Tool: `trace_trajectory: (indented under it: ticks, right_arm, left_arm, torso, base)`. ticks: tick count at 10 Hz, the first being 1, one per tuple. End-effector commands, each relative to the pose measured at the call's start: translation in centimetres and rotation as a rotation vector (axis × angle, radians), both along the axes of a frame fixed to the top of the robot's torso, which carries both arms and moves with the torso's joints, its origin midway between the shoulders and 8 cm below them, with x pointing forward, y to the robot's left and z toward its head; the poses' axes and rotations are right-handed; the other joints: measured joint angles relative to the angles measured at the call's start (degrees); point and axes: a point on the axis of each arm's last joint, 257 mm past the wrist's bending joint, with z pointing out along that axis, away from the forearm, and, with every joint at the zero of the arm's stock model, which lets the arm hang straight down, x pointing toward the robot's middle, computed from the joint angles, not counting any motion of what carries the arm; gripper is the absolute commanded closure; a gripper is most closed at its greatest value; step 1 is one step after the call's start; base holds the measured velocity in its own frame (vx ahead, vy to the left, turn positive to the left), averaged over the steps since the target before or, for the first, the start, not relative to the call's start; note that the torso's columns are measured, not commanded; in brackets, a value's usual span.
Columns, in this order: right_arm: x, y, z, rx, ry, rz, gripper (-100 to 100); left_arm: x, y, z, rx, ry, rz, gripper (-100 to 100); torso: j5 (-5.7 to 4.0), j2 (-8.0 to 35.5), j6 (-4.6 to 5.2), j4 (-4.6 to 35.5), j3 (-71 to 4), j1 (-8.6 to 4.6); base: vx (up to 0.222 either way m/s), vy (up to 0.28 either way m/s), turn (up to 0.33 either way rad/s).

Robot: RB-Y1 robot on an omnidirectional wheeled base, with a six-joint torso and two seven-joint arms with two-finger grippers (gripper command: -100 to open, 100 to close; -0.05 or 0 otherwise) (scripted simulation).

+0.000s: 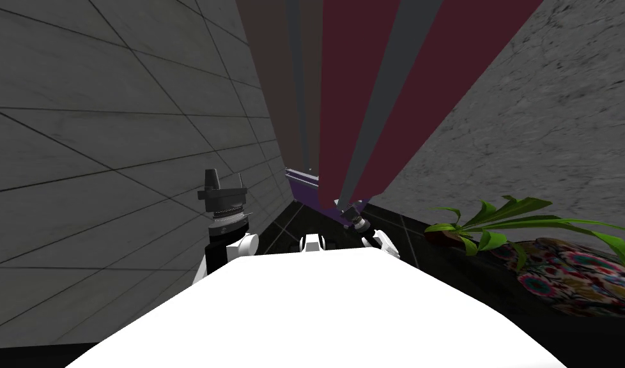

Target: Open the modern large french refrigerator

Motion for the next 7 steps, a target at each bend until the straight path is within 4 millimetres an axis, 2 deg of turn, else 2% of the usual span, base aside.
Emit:
trace_trajectory:
  ticks: [1,4,7]
  right_arm:
    - [-1.3,1.9,0.2,0.001,-0.007,0.093,100]
    - [-2.9,3.7,0.4,0.003,-0.01,0.186,100]
    - [-4.5,5.4,0.5,0.005,-0.011,0.28,100]
  left_arm:
    - [0.0,0.0,0.0,0.0,0.0,0.0,0]
    - [0.0,0.0,0.0,0.0,0.0,0.0,0]
    - [0.0,0.0,0.0,0.0,0.0,0.0,0]
  torso:
    - [-0.07,0.03,-0.14,-0.07,-0.03,-0.26]
    - [-0.07,0.42,0.14,0.09,0.21,-0.42]
    - [-0.07,0.47,0.02,0.07,0.22,-0.31]
  base:
    - [-0.149,-0.253,0.17]
    - [-0.115,-0.211,0.114]
    - [-0.122,-0.194,0.102]
